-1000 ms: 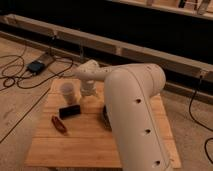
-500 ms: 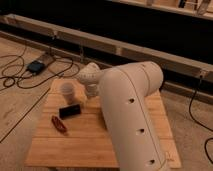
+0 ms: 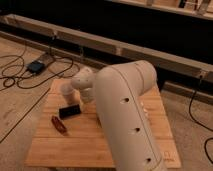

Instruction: Push the eraser across the table

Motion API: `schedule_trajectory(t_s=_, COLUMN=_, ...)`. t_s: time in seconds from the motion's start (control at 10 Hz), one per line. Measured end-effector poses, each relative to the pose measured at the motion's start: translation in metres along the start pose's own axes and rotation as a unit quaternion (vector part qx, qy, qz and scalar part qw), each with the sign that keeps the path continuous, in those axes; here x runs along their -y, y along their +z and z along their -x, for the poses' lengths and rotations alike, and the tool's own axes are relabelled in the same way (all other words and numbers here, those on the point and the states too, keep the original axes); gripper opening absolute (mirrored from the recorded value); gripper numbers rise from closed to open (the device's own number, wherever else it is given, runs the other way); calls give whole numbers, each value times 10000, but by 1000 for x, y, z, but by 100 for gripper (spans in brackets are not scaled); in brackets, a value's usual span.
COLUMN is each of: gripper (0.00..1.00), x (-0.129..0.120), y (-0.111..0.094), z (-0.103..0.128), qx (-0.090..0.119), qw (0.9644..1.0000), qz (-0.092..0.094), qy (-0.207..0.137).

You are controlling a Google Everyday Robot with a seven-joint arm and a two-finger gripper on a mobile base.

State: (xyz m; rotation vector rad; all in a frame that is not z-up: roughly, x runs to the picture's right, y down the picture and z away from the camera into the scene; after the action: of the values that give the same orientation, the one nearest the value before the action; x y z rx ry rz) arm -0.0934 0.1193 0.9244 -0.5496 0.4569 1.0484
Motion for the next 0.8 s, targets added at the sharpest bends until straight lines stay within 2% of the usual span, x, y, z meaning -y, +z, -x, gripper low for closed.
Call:
schedule_trajectory(t_s=0.2, gripper=80, x=-20, y=-6, z=0, qx=-49, qw=9999, qz=92, qy=-82)
schedule_trajectory(t_s=0.8, gripper=80, x=-58, y=-17, z=18, qx=40, qw=9989, qz=365, qy=-287)
